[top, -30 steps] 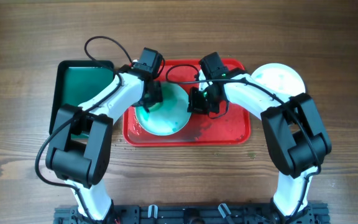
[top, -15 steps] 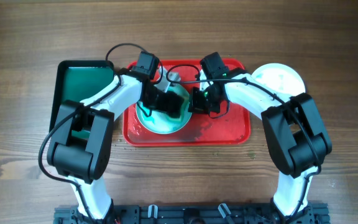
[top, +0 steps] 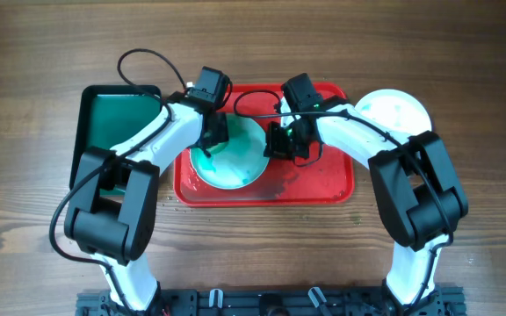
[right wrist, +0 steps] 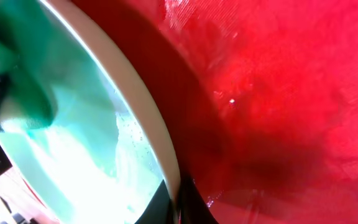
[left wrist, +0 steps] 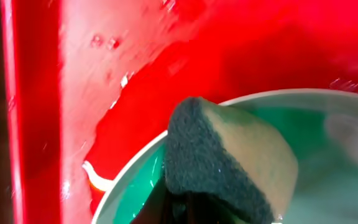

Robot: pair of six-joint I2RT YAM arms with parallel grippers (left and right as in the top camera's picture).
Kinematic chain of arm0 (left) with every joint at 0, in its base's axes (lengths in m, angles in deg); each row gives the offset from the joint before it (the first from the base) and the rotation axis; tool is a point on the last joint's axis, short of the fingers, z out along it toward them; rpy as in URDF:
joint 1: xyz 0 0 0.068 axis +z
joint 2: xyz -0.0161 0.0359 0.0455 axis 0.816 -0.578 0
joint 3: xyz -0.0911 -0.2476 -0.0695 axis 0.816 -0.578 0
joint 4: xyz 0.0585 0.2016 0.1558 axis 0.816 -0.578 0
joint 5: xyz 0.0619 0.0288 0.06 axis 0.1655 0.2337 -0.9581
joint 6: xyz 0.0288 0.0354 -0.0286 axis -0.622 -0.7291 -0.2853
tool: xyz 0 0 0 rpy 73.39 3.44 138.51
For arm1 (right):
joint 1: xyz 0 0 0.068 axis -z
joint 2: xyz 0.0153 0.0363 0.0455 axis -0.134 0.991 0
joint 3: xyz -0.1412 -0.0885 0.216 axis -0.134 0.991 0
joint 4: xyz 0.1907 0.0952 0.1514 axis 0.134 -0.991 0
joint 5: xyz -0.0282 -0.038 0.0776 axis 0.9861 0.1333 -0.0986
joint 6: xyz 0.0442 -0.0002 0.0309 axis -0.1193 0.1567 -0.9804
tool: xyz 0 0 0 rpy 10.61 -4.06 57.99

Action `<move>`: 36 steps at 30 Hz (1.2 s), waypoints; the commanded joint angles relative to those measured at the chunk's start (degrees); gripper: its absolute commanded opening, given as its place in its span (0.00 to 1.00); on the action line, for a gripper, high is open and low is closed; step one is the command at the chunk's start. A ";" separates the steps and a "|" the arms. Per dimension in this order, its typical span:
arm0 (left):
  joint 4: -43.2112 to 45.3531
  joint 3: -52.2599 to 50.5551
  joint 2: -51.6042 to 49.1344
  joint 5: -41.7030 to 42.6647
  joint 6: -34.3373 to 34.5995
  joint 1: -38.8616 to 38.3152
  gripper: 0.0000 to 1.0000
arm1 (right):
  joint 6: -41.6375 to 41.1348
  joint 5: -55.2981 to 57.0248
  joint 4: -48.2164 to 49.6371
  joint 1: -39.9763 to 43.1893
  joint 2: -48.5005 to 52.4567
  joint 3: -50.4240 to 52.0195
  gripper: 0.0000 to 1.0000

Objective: Clean dirty plates on tray and stack at the side
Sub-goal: 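Hold plate rim with right gripper, scrub plate with sponge in left, then lift the scrubbed plate with the right gripper and carry it right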

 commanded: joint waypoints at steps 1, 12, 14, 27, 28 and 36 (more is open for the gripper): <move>-6.58 -2.23 -2.29 13.77 -3.72 1.66 0.04 | 0.33 -0.57 -0.20 0.33 0.85 0.55 0.04; -3.74 -0.17 -2.25 49.24 -17.70 3.28 0.04 | 1.92 -1.86 -0.02 0.33 0.83 0.52 0.04; -5.09 2.21 -1.97 37.73 -9.99 4.35 0.04 | 1.95 -1.86 0.00 0.44 0.76 0.48 0.04; -9.53 8.15 5.09 16.31 -1.36 9.84 0.04 | 5.97 15.85 -3.76 3.21 -11.19 -0.46 0.04; -9.55 8.15 5.09 15.96 -1.36 9.84 0.04 | 6.05 19.89 -4.50 3.17 -12.98 -0.46 0.04; -8.83 8.11 5.09 15.96 -1.33 9.81 0.04 | 7.43 53.57 -10.62 0.68 -27.32 -0.46 0.04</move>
